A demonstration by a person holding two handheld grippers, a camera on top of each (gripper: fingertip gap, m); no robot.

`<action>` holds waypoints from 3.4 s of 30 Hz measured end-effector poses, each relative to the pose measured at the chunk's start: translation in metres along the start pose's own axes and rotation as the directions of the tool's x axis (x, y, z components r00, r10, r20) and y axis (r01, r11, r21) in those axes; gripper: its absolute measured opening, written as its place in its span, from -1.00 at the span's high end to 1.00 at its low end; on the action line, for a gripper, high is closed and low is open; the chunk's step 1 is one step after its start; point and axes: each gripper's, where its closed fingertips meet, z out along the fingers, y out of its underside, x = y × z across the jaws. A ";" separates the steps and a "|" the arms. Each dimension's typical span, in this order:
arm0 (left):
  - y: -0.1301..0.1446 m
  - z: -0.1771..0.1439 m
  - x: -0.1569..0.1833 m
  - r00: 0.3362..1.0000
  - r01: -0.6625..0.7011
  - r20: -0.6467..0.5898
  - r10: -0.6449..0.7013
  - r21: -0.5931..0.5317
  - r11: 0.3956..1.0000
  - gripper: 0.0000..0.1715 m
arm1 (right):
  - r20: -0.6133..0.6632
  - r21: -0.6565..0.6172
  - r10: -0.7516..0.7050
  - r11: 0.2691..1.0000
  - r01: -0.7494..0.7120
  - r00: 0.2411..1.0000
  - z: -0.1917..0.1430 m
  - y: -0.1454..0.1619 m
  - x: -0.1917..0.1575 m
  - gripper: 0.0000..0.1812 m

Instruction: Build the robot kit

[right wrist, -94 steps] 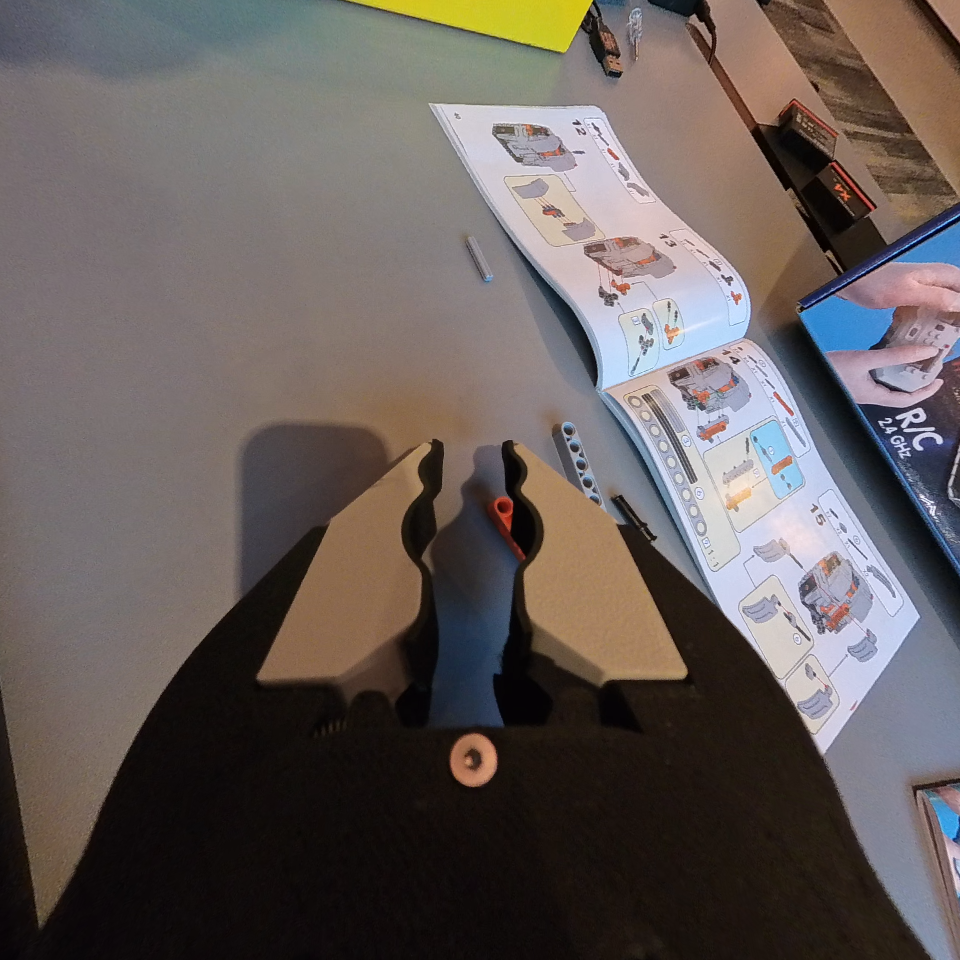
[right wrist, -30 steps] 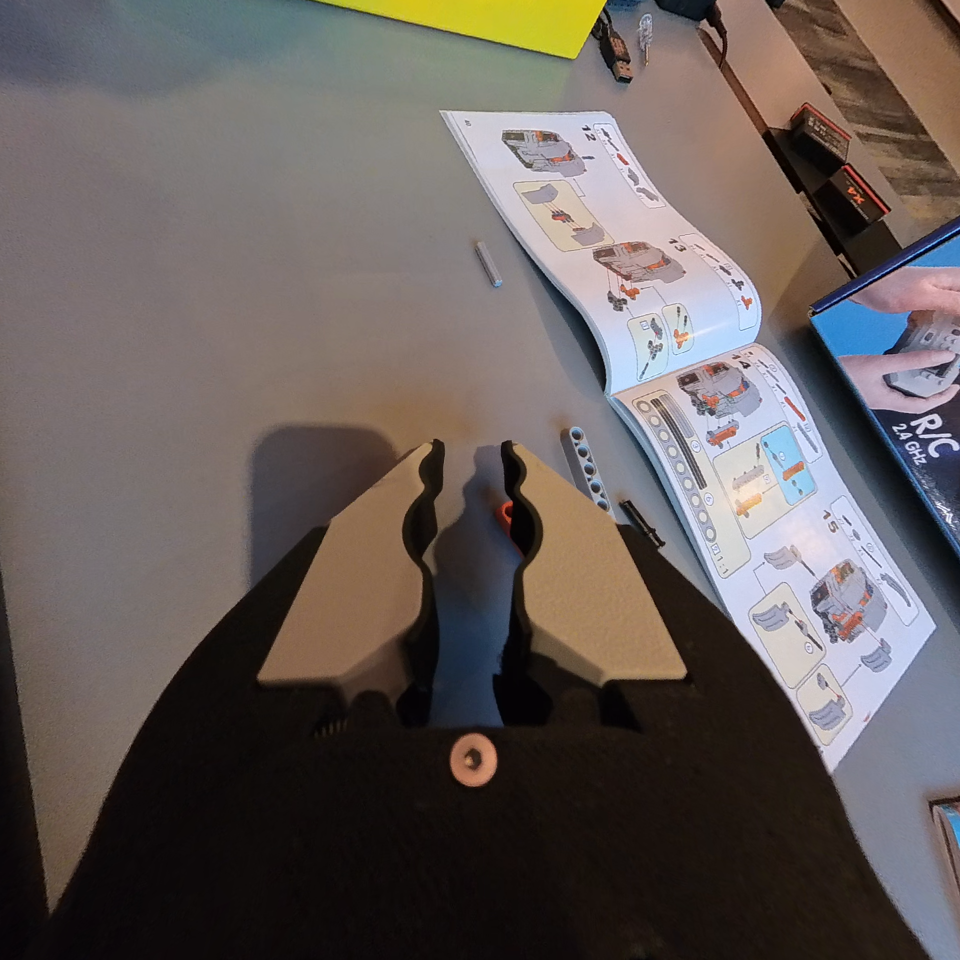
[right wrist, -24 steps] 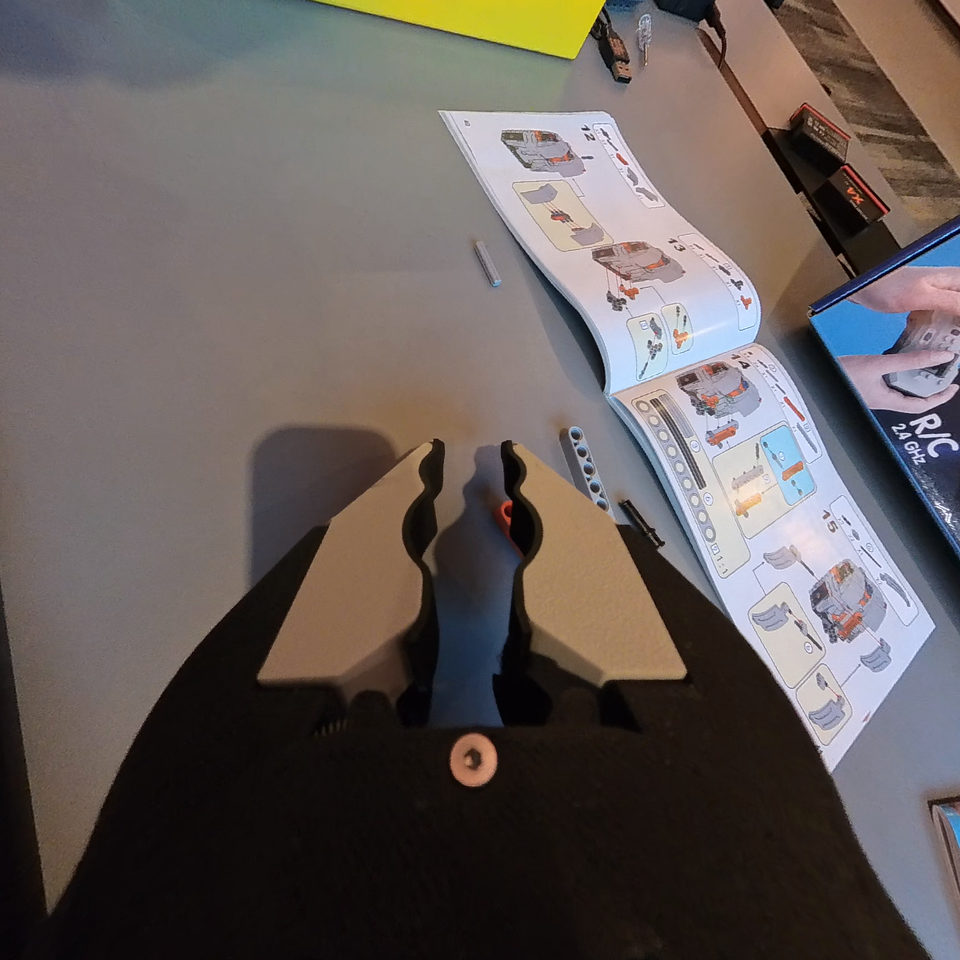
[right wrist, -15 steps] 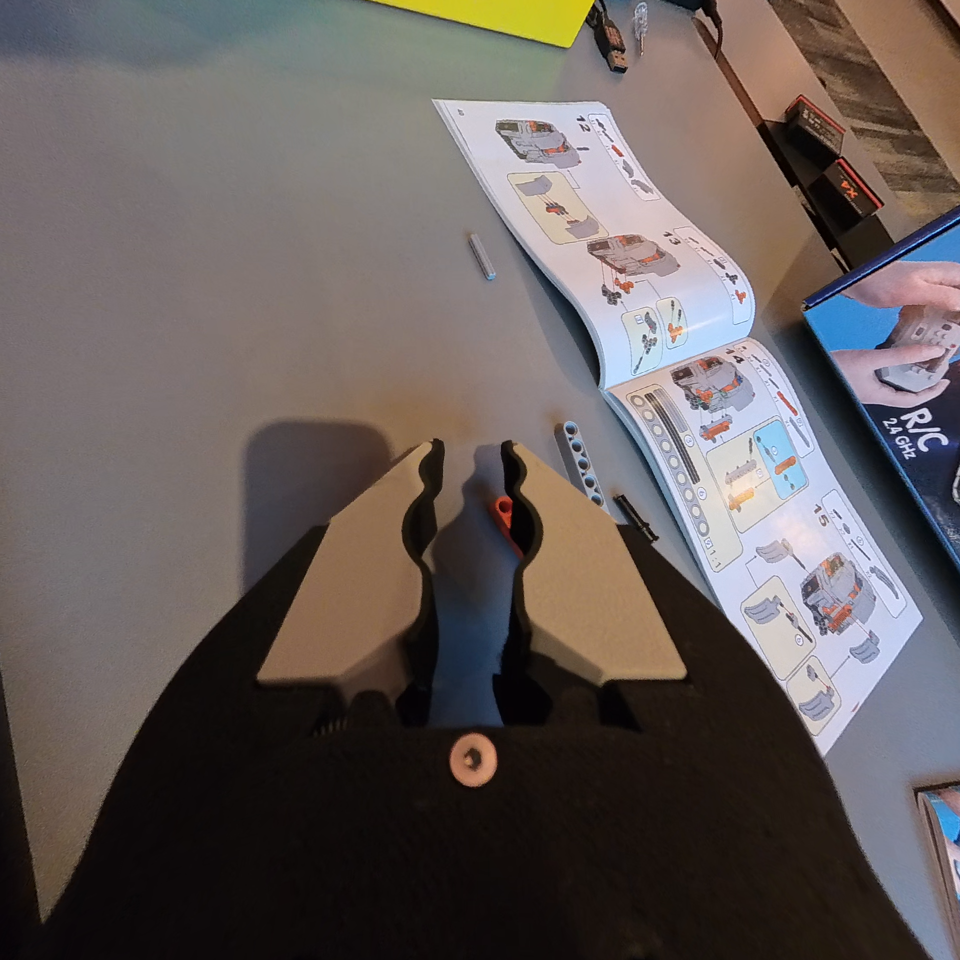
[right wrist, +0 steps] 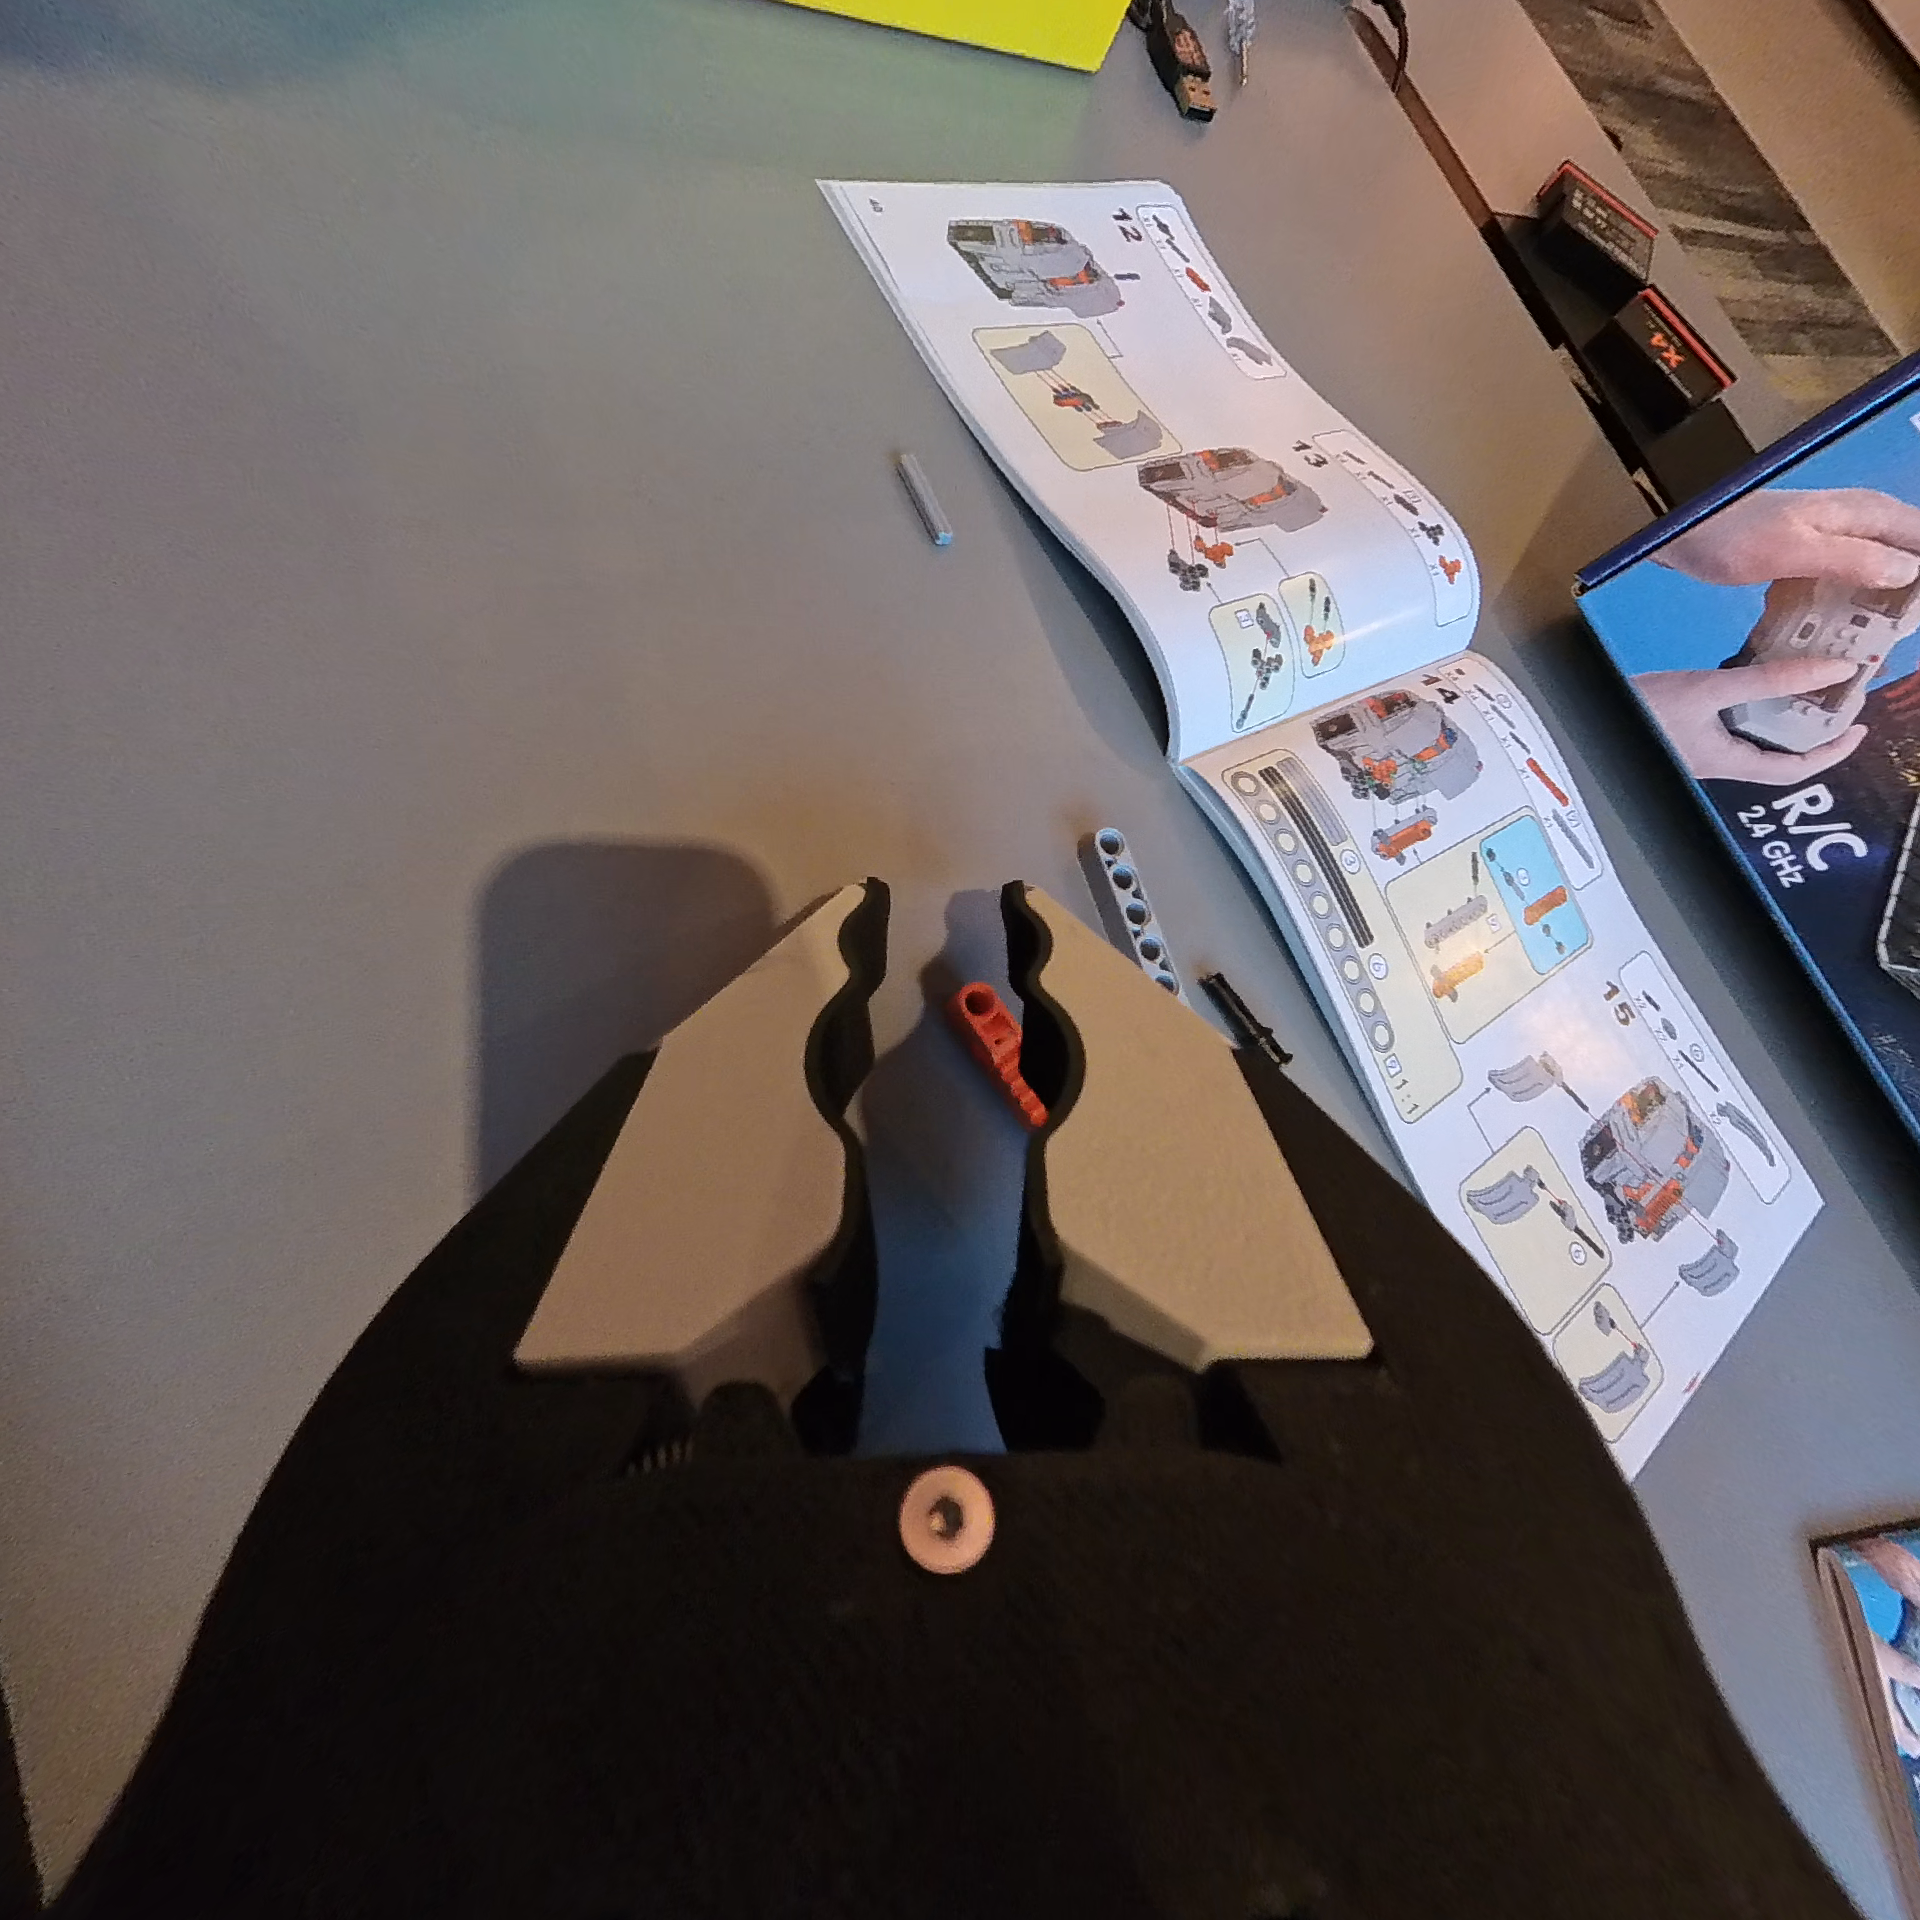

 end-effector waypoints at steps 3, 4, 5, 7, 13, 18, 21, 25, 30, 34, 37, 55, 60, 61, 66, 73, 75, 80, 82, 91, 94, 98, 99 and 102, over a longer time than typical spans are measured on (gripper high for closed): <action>-0.010 -0.015 -0.005 1.000 0.019 -0.005 -0.018 0.098 0.995 0.57 | -0.002 -0.003 0.000 1.000 0.000 1.000 0.000 0.000 0.001 0.77; -0.014 -0.021 -0.009 1.000 0.027 -0.001 -0.028 0.141 0.990 0.56 | -0.003 -0.003 -0.002 1.000 0.002 1.000 0.000 0.000 0.001 0.77; -0.020 -0.028 -0.013 0.999 0.040 0.000 -0.040 0.191 0.981 0.56 | -0.004 -0.004 -0.003 1.000 0.003 1.000 0.000 0.000 0.001 0.77; -0.034 -0.043 -0.018 0.998 0.070 -0.024 -0.066 0.296 0.953 0.56 | -0.004 -0.004 -0.003 1.000 0.003 1.000 0.000 0.000 0.001 0.77; -0.014 -0.023 -0.013 0.987 0.158 -0.058 -0.150 0.176 0.972 0.01 | -0.005 -0.004 -0.005 1.000 0.005 1.000 0.000 0.001 0.001 0.77; 0.021 0.008 0.003 0.992 0.123 0.025 -0.122 -0.057 0.991 -0.14 | -0.007 -0.010 -0.014 1.000 0.014 1.000 0.000 0.001 0.001 0.77; 0.023 0.017 0.008 0.994 0.110 0.044 -0.105 -0.122 0.986 -0.15 | -0.008 -0.013 -0.021 1.000 0.021 1.000 0.000 0.002 0.000 0.77; 0.025 0.020 0.021 0.990 0.133 -0.022 -0.137 -0.140 0.981 0.09 | -0.008 -0.014 -0.025 1.000 0.024 1.000 -0.001 0.002 0.000 0.78; 0.025 0.021 0.024 0.999 0.032 -0.017 -0.036 -0.177 0.984 0.33 | -0.008 -0.015 -0.026 1.000 0.025 1.000 -0.001 0.002 0.000 0.78; 0.025 0.019 0.014 0.997 0.061 -0.040 -0.069 -0.173 0.983 0.58 | -0.007 -0.015 -0.024 1.000 0.024 1.000 -0.001 0.002 0.000 0.78; 0.024 0.019 0.011 0.998 0.042 -0.029 -0.048 -0.179 0.983 0.64 | -0.006 -0.015 -0.023 1.000 0.023 1.000 -0.001 0.002 0.000 0.78; -0.053 -0.045 -0.029 0.996 0.086 -0.010 -0.088 0.347 0.934 0.88 | -0.008 -0.016 -0.027 1.000 0.027 1.000 -0.001 0.002 0.000 0.78; -0.040 -0.048 -0.009 0.995 0.095 -0.070 -0.076 0.332 0.939 0.21 | -0.007 -0.016 -0.026 1.000 0.026 1.000 -0.001 0.002 0.000 0.79; -0.034 -0.049 0.005 0.997 0.050 -0.077 -0.026 0.325 0.944 0.25 | -0.007 -0.016 -0.026 1.000 0.026 1.000 -0.001 0.002 0.000 0.79; -0.003 -0.025 0.069 0.947 -0.300 -0.071 0.313 0.153 0.942 0.60 | -0.009 -0.017 -0.030 0.999 0.030 1.000 -0.001 0.002 0.000 0.79; -0.003 -0.012 0.082 0.824 -0.543 -0.122 0.553 0.105 0.833 0.64 | -0.006 -0.016 -0.027 1.000 0.027 1.000 -0.001 0.002 0.000 0.78; -0.006 -0.011 0.075 0.831 -0.526 -0.144 0.537 0.109 0.843 0.67 | -0.006 -0.016 -0.027 1.000 0.027 1.000 -0.001 0.002 0.000 0.79; -0.008 -0.005 0.077 0.785 -0.560 -0.239 0.572 0.121 0.819 0.82 | -0.006 -0.016 -0.027 1.000 0.027 1.000 -0.001 0.002 0.000 0.79; -0.003 -0.001 0.078 0.766 -0.578 -0.274 0.581 0.100 0.810 0.78 | -0.005 -0.016 -0.027 1.000 0.027 1.000 -0.001 0.002 0.000 0.79; -0.002 0.003 0.073 0.771 -0.580 -0.277 0.573 0.067 0.812 0.97 | -0.005 -0.016 -0.026 1.000 0.026 1.000 -0.001 0.002 0.000 0.78; -0.004 -0.012 0.069 0.776 -0.550 -0.274 0.567 0.144 0.823 1.00 | -0.004 -0.015 -0.024 1.000 0.024 1.000 -0.001 0.002 0.000 0.79; -0.017 -0.034 0.053 0.822 -0.452 -0.247 0.514 0.265 0.851 1.00 | -0.003 -0.015 -0.024 1.000 0.024 1.000 -0.001 0.002 0.000 0.79; -0.016 -0.036 0.055 0.823 -0.425 -0.281 0.494 0.272 0.863 1.00 | -0.003 -0.015 -0.024 1.000 0.024 1.000 -0.001 0.002 0.000 0.79; -0.017 -0.026 0.064 0.851 -0.361 -0.326 0.412 0.207 0.909 0.64 | -0.001 -0.014 -0.019 1.000 0.019 1.000 -0.001 0.002 0.000 0.79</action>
